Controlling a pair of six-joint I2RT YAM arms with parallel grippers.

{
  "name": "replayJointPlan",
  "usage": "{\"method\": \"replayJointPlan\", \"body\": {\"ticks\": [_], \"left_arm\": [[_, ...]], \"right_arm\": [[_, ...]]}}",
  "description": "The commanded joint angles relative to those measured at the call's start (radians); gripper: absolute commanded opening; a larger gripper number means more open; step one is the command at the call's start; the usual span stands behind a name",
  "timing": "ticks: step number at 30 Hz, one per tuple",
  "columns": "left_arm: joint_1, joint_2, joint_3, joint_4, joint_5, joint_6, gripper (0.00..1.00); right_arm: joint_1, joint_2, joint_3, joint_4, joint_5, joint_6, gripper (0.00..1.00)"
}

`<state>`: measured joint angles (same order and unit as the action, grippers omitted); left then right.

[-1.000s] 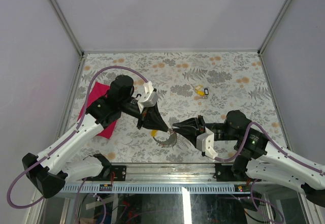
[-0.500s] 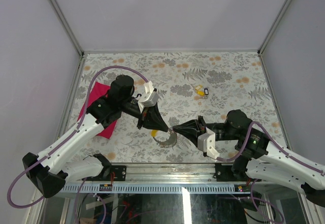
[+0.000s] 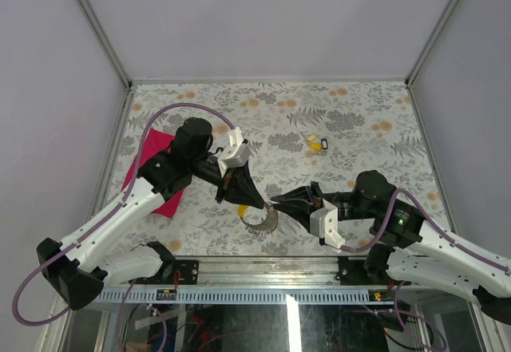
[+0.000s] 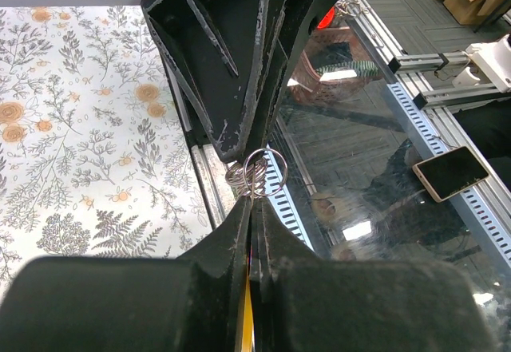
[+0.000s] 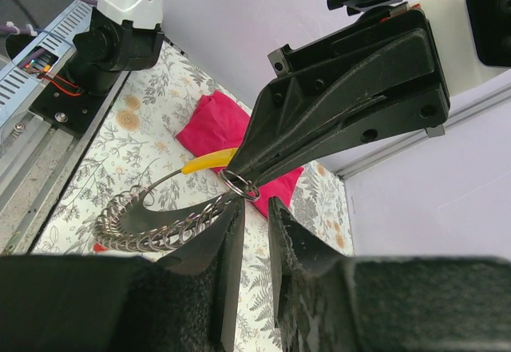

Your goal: Put the keys on the keyring

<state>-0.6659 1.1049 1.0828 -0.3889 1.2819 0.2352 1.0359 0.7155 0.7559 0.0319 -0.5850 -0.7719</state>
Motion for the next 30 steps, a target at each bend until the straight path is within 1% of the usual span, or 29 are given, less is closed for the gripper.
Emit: {"method": "replayJointPlan", "body": {"ticks": [1,14,21,30], "left_arm": [[0.006,0.001,0.015,0.061,0.008,-0.007,0.0],[0.006,0.002,0.014,0.061,0.007,-0.008,0.0],[0.007,0.004,0.014,0.06,0.008,-0.008,0.0],[0.006,0.008,0.012,0.061,0.01,-0.009,0.0]], "right_arm": [[0.01,0.0,0.052,0.006,-0.042,0.002,0.25],[0.01,-0.007,0.051,0.027,-0.016,0.002,0.21],[0.011,0.0,0.064,-0.029,-0.038,-0.003,0.24],[0.01,0.023,0.075,-0.028,-0.065,-0.001,0.28]]}}
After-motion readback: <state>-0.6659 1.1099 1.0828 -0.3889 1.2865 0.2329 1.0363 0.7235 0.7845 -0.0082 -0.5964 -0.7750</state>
